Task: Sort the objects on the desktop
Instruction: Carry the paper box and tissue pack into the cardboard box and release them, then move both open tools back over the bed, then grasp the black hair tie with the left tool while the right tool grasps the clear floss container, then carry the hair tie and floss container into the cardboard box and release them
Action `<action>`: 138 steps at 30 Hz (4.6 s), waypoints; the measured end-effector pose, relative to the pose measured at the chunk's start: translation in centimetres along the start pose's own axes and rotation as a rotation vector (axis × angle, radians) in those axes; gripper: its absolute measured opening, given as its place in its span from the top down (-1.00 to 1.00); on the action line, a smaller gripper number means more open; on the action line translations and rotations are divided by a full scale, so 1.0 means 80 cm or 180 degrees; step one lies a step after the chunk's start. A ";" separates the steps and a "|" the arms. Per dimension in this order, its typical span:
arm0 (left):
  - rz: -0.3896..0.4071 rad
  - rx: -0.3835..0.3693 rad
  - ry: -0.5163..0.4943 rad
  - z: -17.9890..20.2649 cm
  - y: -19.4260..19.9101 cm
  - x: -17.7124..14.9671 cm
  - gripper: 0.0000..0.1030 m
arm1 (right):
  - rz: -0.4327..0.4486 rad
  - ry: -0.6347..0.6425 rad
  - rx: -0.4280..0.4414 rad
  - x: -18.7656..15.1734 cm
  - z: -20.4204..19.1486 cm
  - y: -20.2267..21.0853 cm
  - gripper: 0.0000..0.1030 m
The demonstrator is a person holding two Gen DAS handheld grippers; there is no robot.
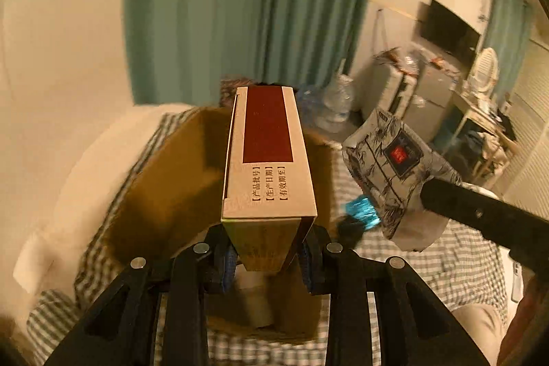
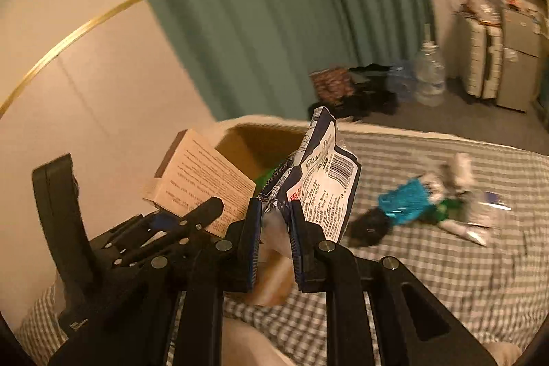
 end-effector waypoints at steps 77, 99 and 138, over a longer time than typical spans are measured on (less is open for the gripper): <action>-0.0453 0.0171 -0.0527 0.217 -0.290 -0.117 -1.00 | 0.0097 -0.0671 -0.1710 -0.080 0.414 -0.061 -0.94; -0.0549 0.0173 -0.0432 0.189 -0.303 -0.134 -0.56 | 0.0050 -0.0785 -0.1697 -0.085 0.439 -0.084 -0.71; 0.0302 -0.0248 -0.0414 0.194 0.049 -0.016 -0.57 | 0.0750 -0.0334 -0.1074 -0.065 0.164 0.165 -0.71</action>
Point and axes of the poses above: each gripper's, at about its wrist camera, not at the fingertips, and y roughly against the way its jaws point, z to its right, x to its top, the point moved 4 cm from there along -y, roughly the way its jaws point, and after that the axes turned 1 degree about y, right-handed, at the moved point
